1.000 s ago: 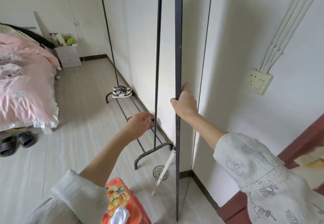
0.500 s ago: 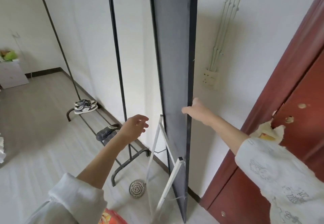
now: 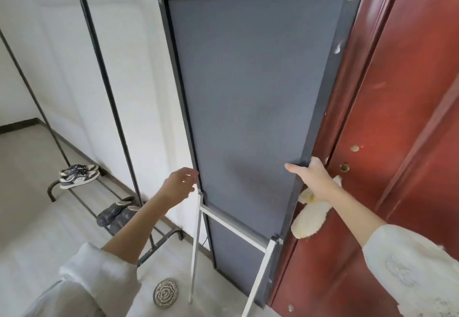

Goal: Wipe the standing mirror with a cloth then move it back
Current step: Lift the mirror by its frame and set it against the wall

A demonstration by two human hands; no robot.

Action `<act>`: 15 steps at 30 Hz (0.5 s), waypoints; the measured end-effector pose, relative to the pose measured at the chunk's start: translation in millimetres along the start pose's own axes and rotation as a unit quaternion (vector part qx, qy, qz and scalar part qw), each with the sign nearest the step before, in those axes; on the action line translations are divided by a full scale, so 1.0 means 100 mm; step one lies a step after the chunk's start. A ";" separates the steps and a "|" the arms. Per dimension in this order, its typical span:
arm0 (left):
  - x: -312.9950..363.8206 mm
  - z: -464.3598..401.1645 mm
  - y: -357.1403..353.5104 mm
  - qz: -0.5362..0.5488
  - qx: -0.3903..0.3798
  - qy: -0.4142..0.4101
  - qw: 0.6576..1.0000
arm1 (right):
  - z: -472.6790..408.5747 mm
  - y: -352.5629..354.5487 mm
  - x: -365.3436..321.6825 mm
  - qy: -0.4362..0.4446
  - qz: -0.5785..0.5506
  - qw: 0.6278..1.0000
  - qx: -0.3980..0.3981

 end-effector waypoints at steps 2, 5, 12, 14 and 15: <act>0.06 -0.06 -0.12 0.001 0.008 0.004 1.000 | -0.06 0.14 0.04 0.001 -0.013 1.000 -0.004; 0.10 -0.16 -0.17 0.011 0.037 0.010 0.999 | -0.11 0.15 0.11 0.004 -0.023 0.999 -0.023; 0.14 -0.43 -0.27 0.072 0.109 0.029 0.991 | -0.29 0.21 0.21 0.019 -0.029 0.998 -0.054; 0.13 -0.55 -0.29 0.081 0.109 0.033 0.990 | -0.37 0.23 0.24 0.016 -0.019 0.997 -0.067; 0.12 -0.59 -0.28 0.084 0.110 0.035 0.990 | -0.39 0.24 0.25 0.015 -0.016 0.997 -0.069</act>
Point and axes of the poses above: each hand's wrist, its own z-axis away from the middle knuckle, its own y-axis out of the back of the hand, x = y × z, the point moved 10 cm from there along -z, towards the middle knuckle, and after that the axes turned 10 degrees about y, right-handed, at the moved point
